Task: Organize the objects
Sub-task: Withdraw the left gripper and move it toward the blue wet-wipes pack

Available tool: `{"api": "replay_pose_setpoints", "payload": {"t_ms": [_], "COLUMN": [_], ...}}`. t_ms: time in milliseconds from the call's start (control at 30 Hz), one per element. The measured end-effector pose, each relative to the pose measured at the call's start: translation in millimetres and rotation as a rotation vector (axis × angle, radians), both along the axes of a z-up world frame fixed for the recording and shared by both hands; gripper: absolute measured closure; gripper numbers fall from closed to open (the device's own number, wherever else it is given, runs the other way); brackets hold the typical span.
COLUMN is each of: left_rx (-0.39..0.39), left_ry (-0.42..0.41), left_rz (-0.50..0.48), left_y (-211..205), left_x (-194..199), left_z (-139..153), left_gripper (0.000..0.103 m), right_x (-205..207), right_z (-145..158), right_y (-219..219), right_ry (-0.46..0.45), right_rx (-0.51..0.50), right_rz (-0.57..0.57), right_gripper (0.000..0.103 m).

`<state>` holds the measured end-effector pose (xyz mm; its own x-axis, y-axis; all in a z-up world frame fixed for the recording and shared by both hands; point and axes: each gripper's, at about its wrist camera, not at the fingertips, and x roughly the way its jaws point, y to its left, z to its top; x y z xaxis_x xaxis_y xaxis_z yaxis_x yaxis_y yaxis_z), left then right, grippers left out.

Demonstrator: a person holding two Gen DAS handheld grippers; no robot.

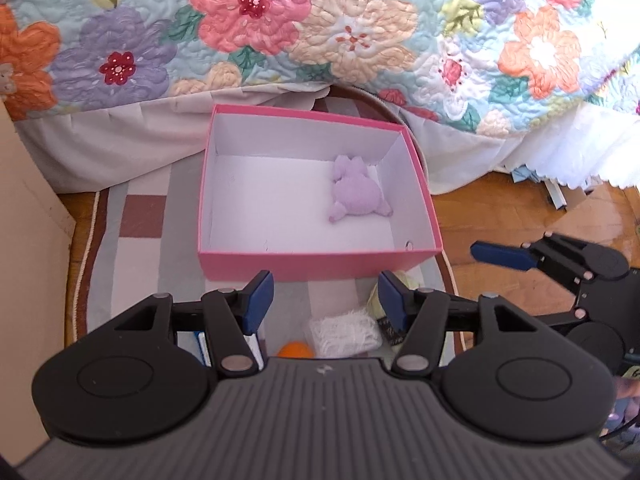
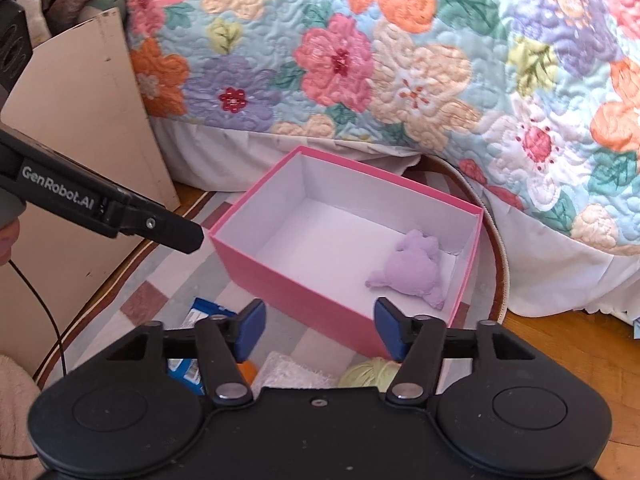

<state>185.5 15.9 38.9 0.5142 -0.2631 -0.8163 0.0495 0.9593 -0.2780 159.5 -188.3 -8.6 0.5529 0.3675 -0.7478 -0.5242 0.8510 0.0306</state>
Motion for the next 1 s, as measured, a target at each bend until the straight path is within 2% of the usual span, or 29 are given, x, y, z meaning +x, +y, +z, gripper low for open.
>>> {"api": "replay_pose_setpoints", "payload": {"t_ms": [100, 167, 267, 633, 867, 1000], "left_rx": [0.019, 0.023, 0.022, 0.026, 0.040, 0.022], "left_ry": [-0.005, -0.005, -0.007, 0.004, 0.020, 0.013], "left_rz": [-0.015, -0.023, -0.032, -0.001, 0.019, 0.061], "left_y": [-2.2, -2.5, -1.5, 7.1, 11.7, 24.8], "left_x": [-11.7, -18.7, -29.0, -50.2, -56.7, -62.2], "left_z": [1.2, 2.0, 2.7, -6.3, -21.7, -33.1], "left_gripper": [0.040, 0.037, 0.030, 0.017, 0.012, 0.012], "right_x": [-8.9, -14.6, -26.2, -59.4, -66.1, -69.6], "right_z": [3.6, 4.2, 3.1, -0.1, -3.7, -5.7], "right_y": [4.3, 7.5, 14.2, 32.2, 39.4, 42.0], "right_ry": [0.007, 0.023, 0.036, 0.047, 0.050, 0.052], "right_rx": [-0.008, -0.019, -0.045, -0.093, -0.093, -0.063], "right_rz": [0.016, 0.033, 0.074, 0.157, 0.195, 0.222], "right_gripper": [0.030, 0.019, 0.012, 0.011, 0.011, 0.011]}}
